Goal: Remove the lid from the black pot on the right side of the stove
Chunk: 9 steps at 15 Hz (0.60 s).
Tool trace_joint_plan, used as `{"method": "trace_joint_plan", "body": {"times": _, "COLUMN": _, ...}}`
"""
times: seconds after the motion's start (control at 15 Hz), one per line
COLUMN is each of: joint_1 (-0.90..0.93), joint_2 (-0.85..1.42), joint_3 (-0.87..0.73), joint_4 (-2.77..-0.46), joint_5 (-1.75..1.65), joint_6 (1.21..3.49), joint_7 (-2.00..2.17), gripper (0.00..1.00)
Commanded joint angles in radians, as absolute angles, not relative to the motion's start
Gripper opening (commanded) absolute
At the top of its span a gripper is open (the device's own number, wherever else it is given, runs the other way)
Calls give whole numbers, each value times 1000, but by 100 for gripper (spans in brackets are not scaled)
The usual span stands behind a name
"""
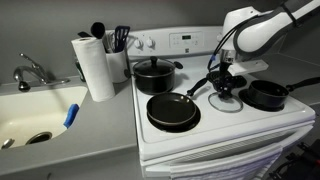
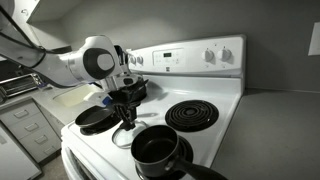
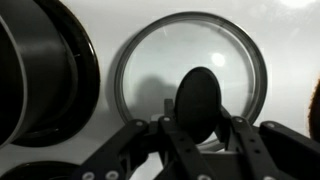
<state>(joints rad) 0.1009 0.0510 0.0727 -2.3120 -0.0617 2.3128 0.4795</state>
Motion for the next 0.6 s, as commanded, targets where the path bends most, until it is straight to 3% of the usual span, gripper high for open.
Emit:
{"method": "trace_joint_plan", "body": {"times": 0.0, "joint_1": 100, "joint_2": 88, "joint_3": 69, "joint_4": -2308, "joint_5": -69, "joint_6": 2358, "joint_7": 530, "gripper": 14}}
{"method": "trace_joint_plan", "body": {"times": 0.53, "joint_1": 101, "joint_2": 113, "joint_3": 72, "joint_4": -2306, "joint_5": -5, "joint_6": 2398, "joint_7": 536, "gripper": 14}}
